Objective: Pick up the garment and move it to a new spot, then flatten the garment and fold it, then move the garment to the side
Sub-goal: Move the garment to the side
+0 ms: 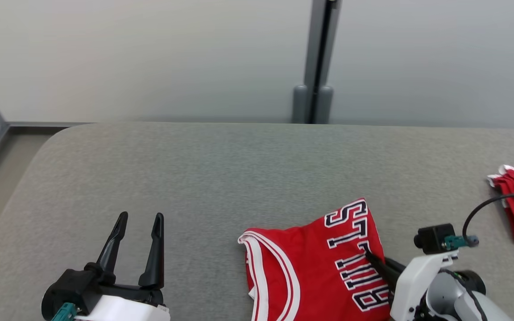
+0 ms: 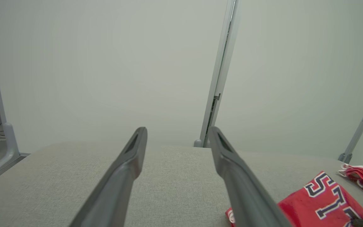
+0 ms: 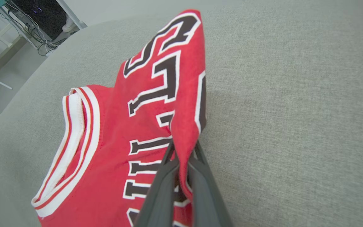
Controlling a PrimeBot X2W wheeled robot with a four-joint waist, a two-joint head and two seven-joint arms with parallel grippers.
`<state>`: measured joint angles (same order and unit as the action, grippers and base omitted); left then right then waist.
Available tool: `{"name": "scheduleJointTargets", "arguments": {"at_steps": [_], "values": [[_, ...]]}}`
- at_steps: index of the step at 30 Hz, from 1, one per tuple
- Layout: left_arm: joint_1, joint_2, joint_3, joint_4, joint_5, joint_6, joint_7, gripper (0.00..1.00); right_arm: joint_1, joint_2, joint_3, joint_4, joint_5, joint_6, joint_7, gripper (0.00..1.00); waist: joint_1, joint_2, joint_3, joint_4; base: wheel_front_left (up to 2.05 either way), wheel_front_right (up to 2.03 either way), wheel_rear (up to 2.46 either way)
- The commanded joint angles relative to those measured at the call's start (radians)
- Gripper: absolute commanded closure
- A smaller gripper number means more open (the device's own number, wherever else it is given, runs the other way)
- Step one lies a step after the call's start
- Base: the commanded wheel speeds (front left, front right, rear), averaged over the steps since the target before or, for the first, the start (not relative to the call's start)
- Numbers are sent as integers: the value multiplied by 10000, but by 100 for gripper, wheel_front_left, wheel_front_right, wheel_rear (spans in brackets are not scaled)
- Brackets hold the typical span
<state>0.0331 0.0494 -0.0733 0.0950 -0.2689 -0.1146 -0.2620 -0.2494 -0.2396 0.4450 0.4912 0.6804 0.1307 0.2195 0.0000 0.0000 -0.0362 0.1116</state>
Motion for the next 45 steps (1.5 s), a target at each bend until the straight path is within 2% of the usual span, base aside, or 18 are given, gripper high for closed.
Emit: {"name": "scheduleJointTargets", "arguments": {"at_steps": [1, 5, 6, 14, 21, 26, 34, 40, 45], "values": [[-118, 31, -83, -113, 132, -40, -28, 0, -283, -227, 136, -208, 105, 4, -109, 100, 0, 0, 147, -723, 0, 0, 0], [-237, 31, -311, -270, 76, -11, -26, 0, -704, -579, 388, -491, 228, 4, -298, 100, 0, 0, 370, -1573, 0, 0, 0], [-237, 31, -311, -270, 76, -11, -26, 0, -704, -579, 388, -491, 228, 4, -298, 100, 0, 0, 370, -1573, 0, 0, 0], [-549, 31, -677, -184, 127, -39, -27, 0, -1418, -941, 777, -670, 425, 4, -612, 100, 0, 0, 860, -3264, 0, 0, 0], [-872, 82, -729, -109, 291, -87, -27, 0, -1836, -985, 988, -617, 669, 4, -1114, 100, 0, 0, 1270, -4155, 0, 0, 0], [-1080, 147, -757, -207, 409, -119, -27, 0, -2609, -1333, 1387, -649, 542, 4, -1149, 100, 0, 0, 1698, -4295, 0, 0, 0], [-1661, 435, -868, -225, 486, -148, -27, 0, -4710, -2080, 1510, -258, 1283, 4, -1342, 100, 0, 0, 2931, -3832, 0, 0, 0], [-1954, 598, -988, -169, 467, -157, -27, 0, -5867, -3034, 1391, 649, 1564, 4, -1035, 100, 0, 0, 3522, -3425, 0, 0, 0], [-1941, 752, -901, -143, 422, -162, -27, 0, -6196, -3908, 1049, 978, 1685, 4, -890, 100, 0, 0, 3764, -3463, 0, 0, 0]]}}
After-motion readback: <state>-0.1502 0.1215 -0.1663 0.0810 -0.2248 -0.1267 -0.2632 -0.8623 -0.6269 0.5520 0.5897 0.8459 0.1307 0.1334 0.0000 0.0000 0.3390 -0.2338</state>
